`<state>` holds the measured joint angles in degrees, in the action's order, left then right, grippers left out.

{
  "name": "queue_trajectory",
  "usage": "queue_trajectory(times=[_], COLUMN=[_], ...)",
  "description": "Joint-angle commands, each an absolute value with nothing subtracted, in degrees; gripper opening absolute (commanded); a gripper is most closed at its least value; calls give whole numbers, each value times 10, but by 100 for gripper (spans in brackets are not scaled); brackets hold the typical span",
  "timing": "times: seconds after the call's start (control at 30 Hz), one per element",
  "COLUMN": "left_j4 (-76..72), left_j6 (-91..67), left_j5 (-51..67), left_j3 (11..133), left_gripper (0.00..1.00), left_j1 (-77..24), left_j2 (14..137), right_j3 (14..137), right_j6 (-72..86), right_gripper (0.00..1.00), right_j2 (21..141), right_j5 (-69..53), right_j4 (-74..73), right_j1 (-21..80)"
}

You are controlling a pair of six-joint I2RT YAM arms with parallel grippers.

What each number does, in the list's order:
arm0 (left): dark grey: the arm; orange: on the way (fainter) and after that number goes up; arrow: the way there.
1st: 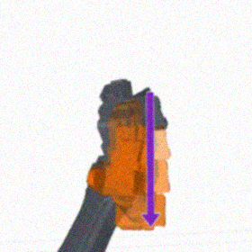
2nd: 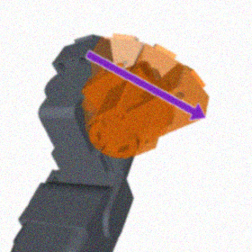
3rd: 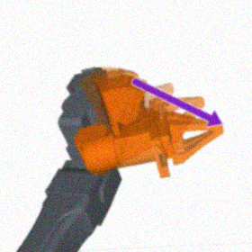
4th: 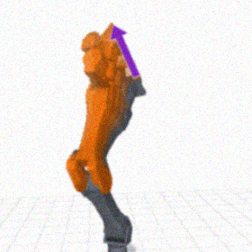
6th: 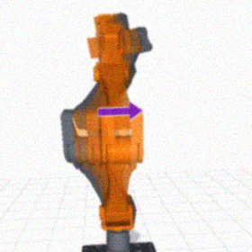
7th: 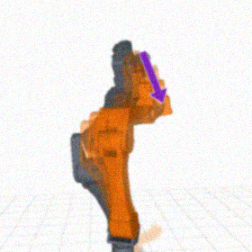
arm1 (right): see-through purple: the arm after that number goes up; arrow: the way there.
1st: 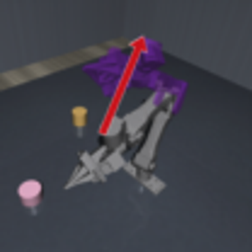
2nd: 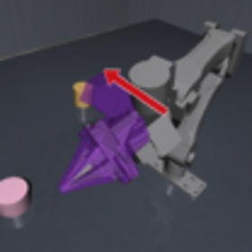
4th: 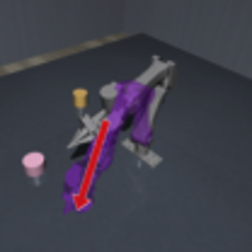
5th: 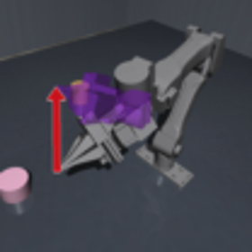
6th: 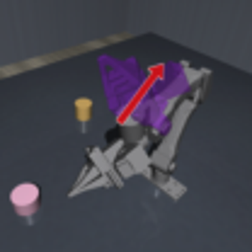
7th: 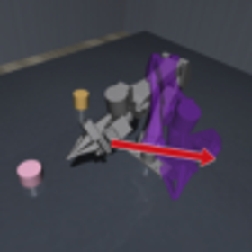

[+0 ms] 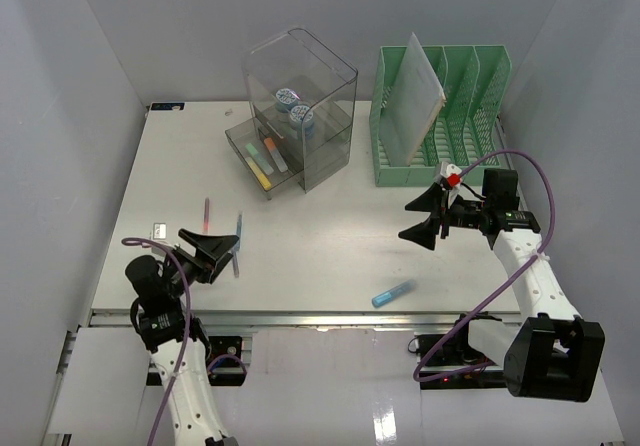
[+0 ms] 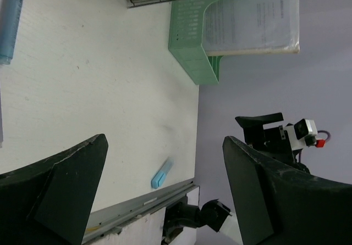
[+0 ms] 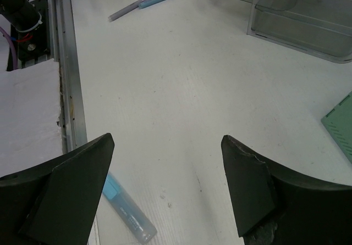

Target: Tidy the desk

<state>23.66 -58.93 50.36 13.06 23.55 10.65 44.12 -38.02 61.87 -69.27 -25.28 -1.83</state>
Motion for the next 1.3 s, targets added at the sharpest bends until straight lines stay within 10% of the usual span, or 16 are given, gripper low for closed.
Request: queue_trajectory(times=[0.0,0.73,1.27], left_j4=[138,25,15], left_j6=[-619,-302,-163], left_j5=[447,-30,-120], left_j3=[119,378,607], left_gripper=[97,93,78], left_j1=[202,-671,-745], left_j2=[178,702,993], right_j3=[437,432,430], right_j6=[-378,-388,-385], right_gripper=[86,87,87], right_j2=[611,602,601], right_j5=[-712,-700,-716], right_j4=[-244,-247,-247], right_j1=[-21,-56,-83])
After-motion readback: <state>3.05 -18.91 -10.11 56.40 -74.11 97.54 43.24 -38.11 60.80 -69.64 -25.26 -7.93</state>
